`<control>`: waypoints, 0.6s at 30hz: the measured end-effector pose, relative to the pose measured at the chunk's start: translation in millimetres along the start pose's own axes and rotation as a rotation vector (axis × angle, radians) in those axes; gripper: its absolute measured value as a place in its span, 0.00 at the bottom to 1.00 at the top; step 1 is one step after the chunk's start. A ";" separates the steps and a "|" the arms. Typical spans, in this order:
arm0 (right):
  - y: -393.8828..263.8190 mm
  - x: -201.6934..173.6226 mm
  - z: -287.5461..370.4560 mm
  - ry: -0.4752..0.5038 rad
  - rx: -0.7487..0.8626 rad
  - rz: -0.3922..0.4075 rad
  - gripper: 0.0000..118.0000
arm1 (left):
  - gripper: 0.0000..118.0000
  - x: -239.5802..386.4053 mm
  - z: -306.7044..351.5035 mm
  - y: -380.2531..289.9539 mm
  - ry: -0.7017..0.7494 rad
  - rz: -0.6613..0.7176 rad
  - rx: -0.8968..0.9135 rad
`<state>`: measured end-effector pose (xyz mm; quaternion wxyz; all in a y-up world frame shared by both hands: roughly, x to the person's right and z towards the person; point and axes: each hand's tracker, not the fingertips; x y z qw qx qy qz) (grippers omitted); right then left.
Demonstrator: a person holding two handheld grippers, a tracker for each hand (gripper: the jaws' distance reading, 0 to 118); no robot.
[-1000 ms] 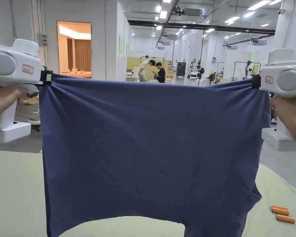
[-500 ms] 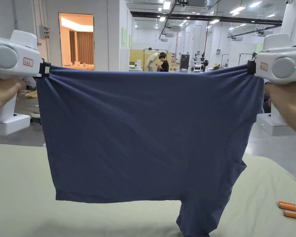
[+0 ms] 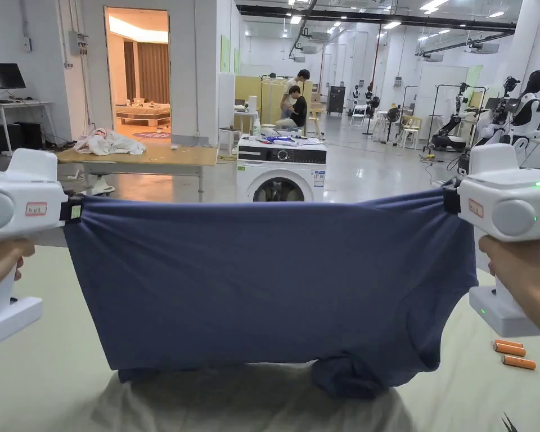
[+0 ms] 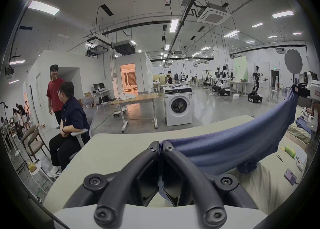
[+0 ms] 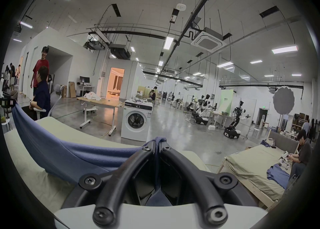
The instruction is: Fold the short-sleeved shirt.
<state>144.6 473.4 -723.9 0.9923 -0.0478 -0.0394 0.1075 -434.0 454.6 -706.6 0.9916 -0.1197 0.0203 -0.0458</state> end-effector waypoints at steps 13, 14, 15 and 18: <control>-85.9 -1.4 141.3 0.054 -0.075 0.030 0.01 | 0.00 -0.1 131.1 -117.2 -0.043 0.083 -0.028; -95.9 -2.3 149.6 0.056 -0.089 0.027 0.01 | 0.00 1.1 138.6 -127.8 -0.048 0.080 -0.045; -106.1 -3.2 157.6 0.066 -0.107 0.032 0.01 | 0.00 2.8 147.2 -139.1 -0.047 0.079 -0.054; -136.7 -8.0 178.7 0.078 -0.153 0.059 0.01 | 0.00 7.2 168.5 -168.7 -0.052 0.077 -0.085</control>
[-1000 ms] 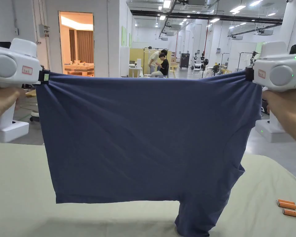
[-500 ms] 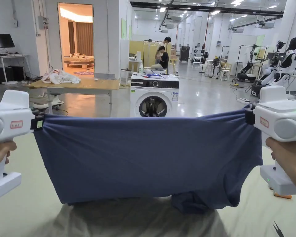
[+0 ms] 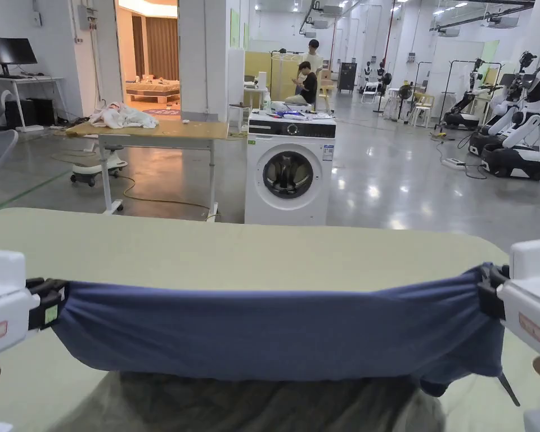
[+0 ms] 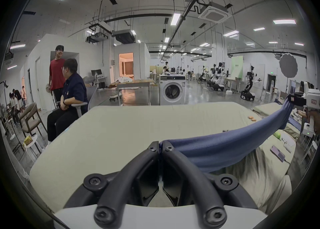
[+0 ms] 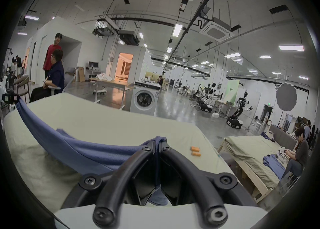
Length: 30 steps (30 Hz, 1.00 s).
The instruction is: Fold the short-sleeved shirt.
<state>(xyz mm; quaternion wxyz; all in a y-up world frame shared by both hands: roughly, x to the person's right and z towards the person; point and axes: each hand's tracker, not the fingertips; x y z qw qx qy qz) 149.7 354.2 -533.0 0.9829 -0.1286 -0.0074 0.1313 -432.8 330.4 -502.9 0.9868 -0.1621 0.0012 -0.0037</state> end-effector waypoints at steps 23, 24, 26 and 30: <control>-217.4 -40.1 45.2 0.116 -0.562 0.056 0.02 | 0.00 19.2 23.1 -190.5 -0.034 -0.018 -0.477; -223.1 -41.0 41.6 0.119 -0.579 0.049 0.02 | 0.00 13.8 15.6 -198.0 -0.029 -0.020 -0.503; -233.8 -43.7 36.2 0.139 -0.641 0.038 0.02 | 0.00 13.3 5.8 -202.8 -0.026 -0.009 -0.541; -247.9 -48.6 30.6 0.136 -0.662 0.002 0.03 | 0.00 12.4 -10.5 -217.4 -0.006 -0.006 -0.609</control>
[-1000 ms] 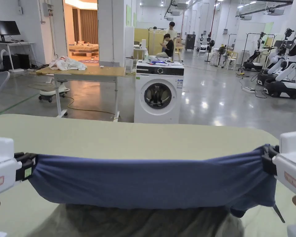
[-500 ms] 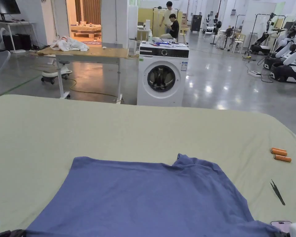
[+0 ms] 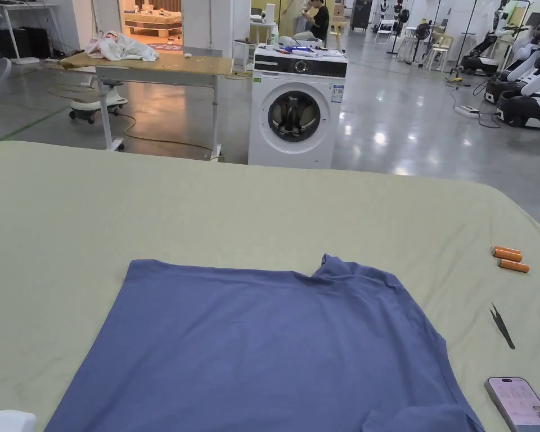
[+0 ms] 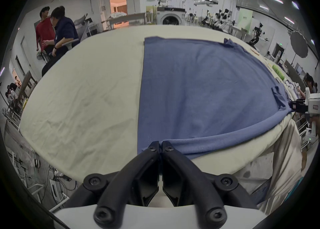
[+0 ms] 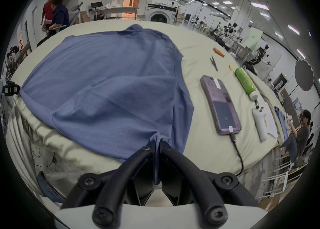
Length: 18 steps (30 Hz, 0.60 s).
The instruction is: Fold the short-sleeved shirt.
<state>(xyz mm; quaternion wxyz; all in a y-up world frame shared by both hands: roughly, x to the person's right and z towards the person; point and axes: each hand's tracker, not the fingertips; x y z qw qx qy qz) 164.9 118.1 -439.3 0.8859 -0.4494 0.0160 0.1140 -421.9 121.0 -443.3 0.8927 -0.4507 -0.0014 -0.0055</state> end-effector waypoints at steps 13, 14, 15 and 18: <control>63.0 -4.8 60.7 -0.063 0.369 -0.129 0.60 | 0.45 10.8 45.9 35.4 -0.003 0.017 0.305; 72.1 -9.4 61.8 -0.074 0.422 -0.147 0.60 | 0.44 19.5 55.1 43.5 0.005 0.011 0.372; 81.1 -15.6 61.6 -0.082 0.467 -0.162 0.58 | 0.41 24.4 59.6 50.1 0.024 0.010 0.429; 104.5 -36.7 61.5 -0.082 0.618 -0.195 0.28 | 0.18 44.8 73.7 68.5 0.052 -0.001 0.569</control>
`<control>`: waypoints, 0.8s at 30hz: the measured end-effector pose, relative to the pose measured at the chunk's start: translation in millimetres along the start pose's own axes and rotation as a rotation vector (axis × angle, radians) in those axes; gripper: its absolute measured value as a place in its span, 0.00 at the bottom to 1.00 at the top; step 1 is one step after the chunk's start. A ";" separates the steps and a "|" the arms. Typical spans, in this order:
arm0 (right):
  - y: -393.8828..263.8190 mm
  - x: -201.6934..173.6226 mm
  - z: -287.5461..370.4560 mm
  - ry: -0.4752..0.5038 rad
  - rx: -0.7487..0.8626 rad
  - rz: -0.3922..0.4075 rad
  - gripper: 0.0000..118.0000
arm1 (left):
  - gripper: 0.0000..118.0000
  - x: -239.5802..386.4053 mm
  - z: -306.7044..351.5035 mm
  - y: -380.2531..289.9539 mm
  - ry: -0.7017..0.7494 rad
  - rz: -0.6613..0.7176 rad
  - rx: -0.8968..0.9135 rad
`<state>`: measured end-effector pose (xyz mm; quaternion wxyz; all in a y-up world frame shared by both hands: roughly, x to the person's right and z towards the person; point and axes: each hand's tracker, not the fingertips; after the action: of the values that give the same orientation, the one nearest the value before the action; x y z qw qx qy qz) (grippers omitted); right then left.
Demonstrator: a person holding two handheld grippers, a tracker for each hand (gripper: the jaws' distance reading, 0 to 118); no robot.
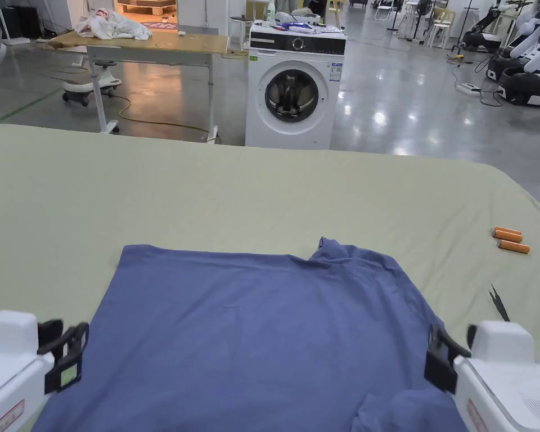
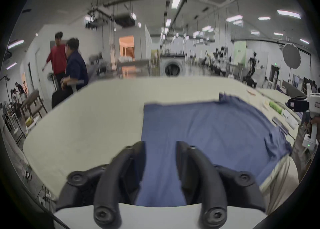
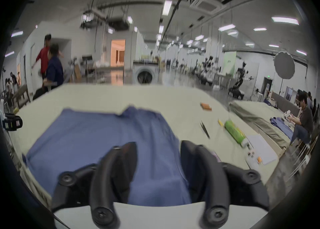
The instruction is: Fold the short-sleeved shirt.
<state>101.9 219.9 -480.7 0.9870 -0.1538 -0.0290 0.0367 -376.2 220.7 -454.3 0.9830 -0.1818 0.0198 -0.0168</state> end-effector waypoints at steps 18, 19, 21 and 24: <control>19.0 -63.0 -5.2 0.053 0.199 -0.040 0.00 | 0.00 9.8 11.3 22.2 0.020 0.021 0.048; 17.1 -62.5 -5.5 0.053 0.193 -0.037 0.00 | 0.00 1.9 11.7 17.4 0.011 0.045 0.001; 13.8 -61.3 -6.4 0.054 0.175 -0.034 0.00 | 0.00 -12.9 14.1 4.5 0.004 0.072 -0.067; 9.1 -60.4 -8.1 0.060 0.149 -0.023 0.00 | 0.00 -32.9 14.1 -15.8 -0.003 0.073 -0.216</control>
<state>41.8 221.2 -494.0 0.9965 -0.0809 0.0016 0.0228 -408.8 212.2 -434.4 0.9577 -0.2856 0.0265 0.0216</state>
